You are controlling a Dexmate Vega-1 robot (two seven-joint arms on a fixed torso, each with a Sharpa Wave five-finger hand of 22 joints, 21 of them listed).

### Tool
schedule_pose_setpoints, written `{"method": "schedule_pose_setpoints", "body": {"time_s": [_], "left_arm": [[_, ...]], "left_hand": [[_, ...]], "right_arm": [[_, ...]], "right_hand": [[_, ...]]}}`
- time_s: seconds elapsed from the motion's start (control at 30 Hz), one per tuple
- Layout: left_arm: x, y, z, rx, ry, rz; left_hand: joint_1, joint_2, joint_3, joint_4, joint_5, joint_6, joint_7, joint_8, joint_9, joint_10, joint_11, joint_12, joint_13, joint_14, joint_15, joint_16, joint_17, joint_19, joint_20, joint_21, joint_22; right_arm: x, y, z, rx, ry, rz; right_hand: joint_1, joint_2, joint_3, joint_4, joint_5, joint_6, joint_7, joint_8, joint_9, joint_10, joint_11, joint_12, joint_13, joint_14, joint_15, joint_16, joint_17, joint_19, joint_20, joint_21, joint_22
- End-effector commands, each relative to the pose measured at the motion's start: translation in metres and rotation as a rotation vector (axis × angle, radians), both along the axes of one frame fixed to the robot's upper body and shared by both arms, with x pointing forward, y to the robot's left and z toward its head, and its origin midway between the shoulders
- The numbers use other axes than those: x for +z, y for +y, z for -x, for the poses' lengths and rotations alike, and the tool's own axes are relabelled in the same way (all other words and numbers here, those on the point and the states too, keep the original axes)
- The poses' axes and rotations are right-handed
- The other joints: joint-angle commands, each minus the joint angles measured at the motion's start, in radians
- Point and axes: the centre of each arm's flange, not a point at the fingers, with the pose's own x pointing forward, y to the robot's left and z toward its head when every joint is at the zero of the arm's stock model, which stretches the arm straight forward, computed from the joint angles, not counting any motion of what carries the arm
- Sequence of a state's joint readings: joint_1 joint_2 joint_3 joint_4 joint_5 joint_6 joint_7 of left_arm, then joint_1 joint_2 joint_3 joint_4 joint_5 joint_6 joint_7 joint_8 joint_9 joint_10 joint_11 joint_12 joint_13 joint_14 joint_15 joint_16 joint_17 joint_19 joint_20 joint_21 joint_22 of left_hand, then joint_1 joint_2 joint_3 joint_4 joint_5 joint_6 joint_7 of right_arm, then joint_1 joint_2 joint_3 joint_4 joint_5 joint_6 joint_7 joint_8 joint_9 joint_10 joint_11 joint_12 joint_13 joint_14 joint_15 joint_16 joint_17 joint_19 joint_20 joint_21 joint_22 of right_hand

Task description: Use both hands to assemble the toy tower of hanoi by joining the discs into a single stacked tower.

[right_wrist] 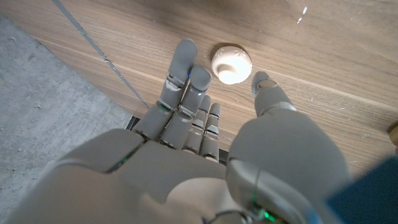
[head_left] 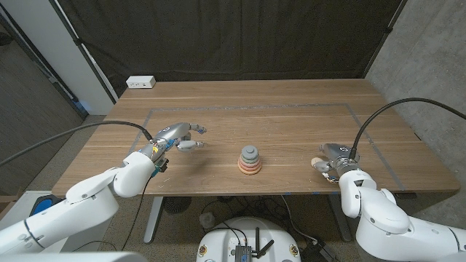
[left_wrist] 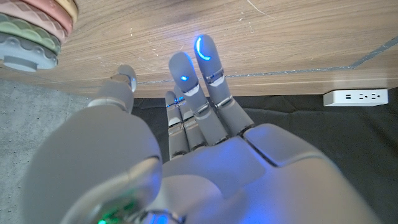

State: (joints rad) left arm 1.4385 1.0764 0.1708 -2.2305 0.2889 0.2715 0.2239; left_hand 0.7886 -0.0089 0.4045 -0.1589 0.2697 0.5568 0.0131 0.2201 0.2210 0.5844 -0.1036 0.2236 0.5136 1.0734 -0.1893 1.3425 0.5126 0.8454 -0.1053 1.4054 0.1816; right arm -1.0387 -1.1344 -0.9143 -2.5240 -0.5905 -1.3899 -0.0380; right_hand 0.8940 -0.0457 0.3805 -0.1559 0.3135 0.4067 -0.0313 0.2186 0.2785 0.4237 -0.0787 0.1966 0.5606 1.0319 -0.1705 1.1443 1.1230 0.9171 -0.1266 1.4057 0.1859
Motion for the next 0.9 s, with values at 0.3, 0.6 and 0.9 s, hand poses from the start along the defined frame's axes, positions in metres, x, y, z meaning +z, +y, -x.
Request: {"method": "schedule_pose_setpoints", "body": {"time_s": [0.3,0.6,0.9], "left_arm": [[0.005,0.000,-0.004,-0.024,0.007,-0.012],[0.005,0.001,-0.006,-0.026,0.007,-0.005],[0.005,0.004,-0.008,-0.025,0.010,-0.001]], "left_hand": [[0.000,0.014,0.014,0.000,-0.002,0.010,0.003,-0.006,0.003,0.010,0.006,0.004,0.007,-0.008,-0.030,0.002,0.002,0.006,-0.100,-0.005,0.002],[-0.003,0.021,0.020,0.000,-0.003,0.013,0.006,-0.007,0.004,0.013,0.008,0.003,0.006,-0.007,-0.030,0.005,0.008,0.004,-0.100,-0.008,0.002],[-0.005,0.025,0.025,-0.002,-0.004,0.017,0.004,-0.007,0.005,0.016,0.007,0.002,0.008,-0.010,-0.030,0.004,0.008,0.005,-0.100,-0.009,0.003]], "right_arm": [[-0.012,0.002,-0.014,-0.039,0.031,-0.020],[-0.013,0.002,-0.020,-0.048,0.030,-0.026],[-0.014,0.002,-0.025,-0.053,0.045,-0.027]], "right_hand": [[0.015,0.004,-0.006,-0.001,-0.003,-0.012,0.014,-0.002,-0.006,0.006,0.007,0.003,-0.005,0.016,-0.050,0.004,0.009,0.000,-0.087,0.010,0.000],[0.020,0.010,-0.008,-0.001,-0.004,-0.002,0.010,0.003,-0.008,0.020,0.004,0.009,-0.007,0.012,-0.050,-0.005,0.000,0.004,-0.087,0.014,0.000],[0.025,0.013,-0.009,-0.002,-0.004,0.006,0.009,0.006,-0.009,0.027,0.002,0.013,-0.002,0.022,-0.050,0.000,0.006,0.004,-0.087,0.015,-0.001]]}}
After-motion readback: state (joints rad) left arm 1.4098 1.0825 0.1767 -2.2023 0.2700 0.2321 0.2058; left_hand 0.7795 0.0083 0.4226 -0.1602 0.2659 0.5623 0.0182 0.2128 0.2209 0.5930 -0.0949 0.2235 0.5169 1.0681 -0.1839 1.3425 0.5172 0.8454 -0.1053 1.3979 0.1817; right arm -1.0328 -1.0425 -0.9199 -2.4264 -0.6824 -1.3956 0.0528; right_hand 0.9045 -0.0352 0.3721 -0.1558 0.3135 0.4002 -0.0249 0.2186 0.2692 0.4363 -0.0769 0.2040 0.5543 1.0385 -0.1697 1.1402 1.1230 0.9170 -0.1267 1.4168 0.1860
